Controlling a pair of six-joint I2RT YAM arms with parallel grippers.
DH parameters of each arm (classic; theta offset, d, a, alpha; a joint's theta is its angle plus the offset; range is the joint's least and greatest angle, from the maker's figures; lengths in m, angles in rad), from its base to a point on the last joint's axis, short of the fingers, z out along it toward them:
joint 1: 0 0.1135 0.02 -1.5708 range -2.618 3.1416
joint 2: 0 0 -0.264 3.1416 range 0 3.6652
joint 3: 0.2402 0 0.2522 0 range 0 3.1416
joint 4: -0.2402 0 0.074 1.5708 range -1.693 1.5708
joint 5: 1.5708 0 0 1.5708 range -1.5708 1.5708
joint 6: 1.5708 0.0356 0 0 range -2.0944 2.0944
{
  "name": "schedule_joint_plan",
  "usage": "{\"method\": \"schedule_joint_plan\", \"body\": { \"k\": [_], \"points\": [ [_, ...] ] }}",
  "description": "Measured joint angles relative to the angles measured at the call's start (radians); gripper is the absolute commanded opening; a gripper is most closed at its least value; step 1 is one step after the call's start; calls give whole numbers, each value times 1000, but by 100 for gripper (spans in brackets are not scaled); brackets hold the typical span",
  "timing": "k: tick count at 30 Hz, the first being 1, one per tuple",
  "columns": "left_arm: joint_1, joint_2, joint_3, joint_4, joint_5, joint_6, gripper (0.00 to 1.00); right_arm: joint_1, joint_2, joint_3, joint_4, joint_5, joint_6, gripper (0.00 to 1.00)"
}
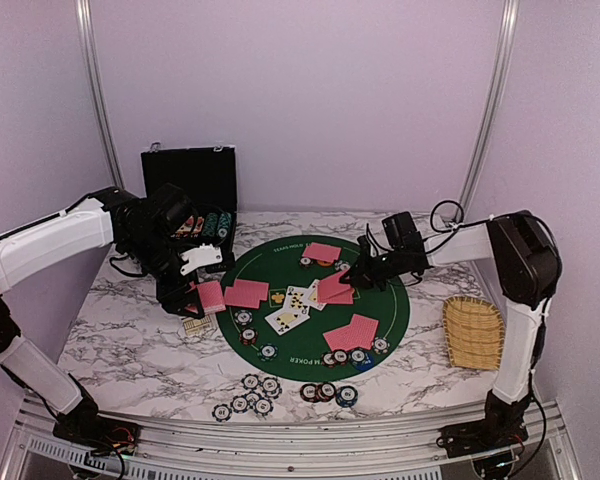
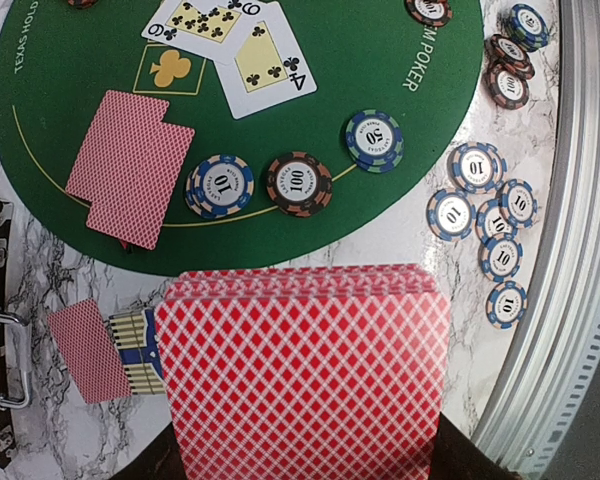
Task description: Distribute texas hold em gaming equipment
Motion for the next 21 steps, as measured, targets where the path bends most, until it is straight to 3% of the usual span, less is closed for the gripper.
{"method": "schedule_joint_plan", "body": {
  "k": [3,12,21],
  "points": [
    [0,-1,-6,0,0,1,0,0,30,0,-35,17,-26,1],
    [1,-1,-13,0,1,2,0,1,39,28,-111,89,-92,44],
    [59,-1,-86,16,-7,11,0,21,-16,60,-233,199,-155,71]
  ]
}}
